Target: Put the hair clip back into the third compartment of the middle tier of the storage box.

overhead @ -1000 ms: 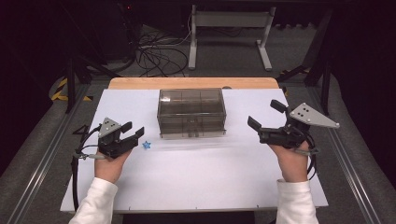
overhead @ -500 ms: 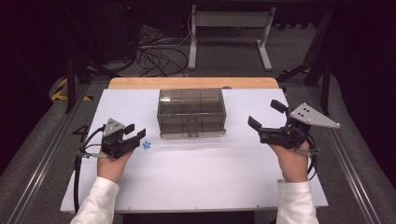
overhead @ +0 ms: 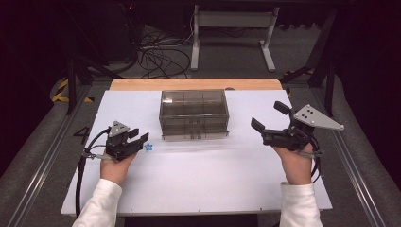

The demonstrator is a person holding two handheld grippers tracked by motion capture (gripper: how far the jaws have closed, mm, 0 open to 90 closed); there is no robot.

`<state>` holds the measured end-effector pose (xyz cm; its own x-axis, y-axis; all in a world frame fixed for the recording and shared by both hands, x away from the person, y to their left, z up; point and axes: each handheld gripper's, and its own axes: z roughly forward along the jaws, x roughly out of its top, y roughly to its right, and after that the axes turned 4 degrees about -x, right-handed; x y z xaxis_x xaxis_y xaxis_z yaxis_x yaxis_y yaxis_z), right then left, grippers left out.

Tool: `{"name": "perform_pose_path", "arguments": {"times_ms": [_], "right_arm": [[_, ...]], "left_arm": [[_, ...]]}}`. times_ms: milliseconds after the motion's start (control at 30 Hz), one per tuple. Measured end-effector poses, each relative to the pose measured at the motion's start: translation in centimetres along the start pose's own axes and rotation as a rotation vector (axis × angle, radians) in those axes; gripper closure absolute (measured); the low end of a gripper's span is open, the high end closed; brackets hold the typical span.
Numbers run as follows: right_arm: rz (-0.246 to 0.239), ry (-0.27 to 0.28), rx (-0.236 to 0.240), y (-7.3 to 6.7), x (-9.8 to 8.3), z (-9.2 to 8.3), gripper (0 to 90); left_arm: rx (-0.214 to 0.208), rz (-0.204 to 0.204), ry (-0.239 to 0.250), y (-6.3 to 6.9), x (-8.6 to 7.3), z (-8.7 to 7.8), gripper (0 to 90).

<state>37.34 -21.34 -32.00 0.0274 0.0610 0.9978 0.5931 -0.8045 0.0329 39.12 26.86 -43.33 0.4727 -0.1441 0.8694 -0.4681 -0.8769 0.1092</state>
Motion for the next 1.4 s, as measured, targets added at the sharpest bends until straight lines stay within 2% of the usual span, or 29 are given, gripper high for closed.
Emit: {"name": "perform_pose_path", "arguments": {"times_ms": [100, 600, 1033, 1400], "right_arm": [[0.001, 0.002, 0.000, 0.0, 0.0, 0.0, 2.7], [0.006, 0.007, -0.002, 0.1, 0.1, -0.2, 2.7], [0.000, 0.013, 0.000, 0.1, 0.1, -0.2, 2.7], [0.000, 0.012, 0.001, 0.1, 0.1, -0.2, 2.7]], "left_arm": [[0.000, -0.002, -0.019, -0.3, -0.1, 0.3, 52.5], [0.002, -0.063, -0.098, -1.2, -0.8, 1.1, 60.3], [-0.032, -0.109, -0.190, -1.2, -1.2, 1.9, 67.6], [-0.053, -0.127, -0.228, -1.4, -1.4, 2.5, 72.5]]}}
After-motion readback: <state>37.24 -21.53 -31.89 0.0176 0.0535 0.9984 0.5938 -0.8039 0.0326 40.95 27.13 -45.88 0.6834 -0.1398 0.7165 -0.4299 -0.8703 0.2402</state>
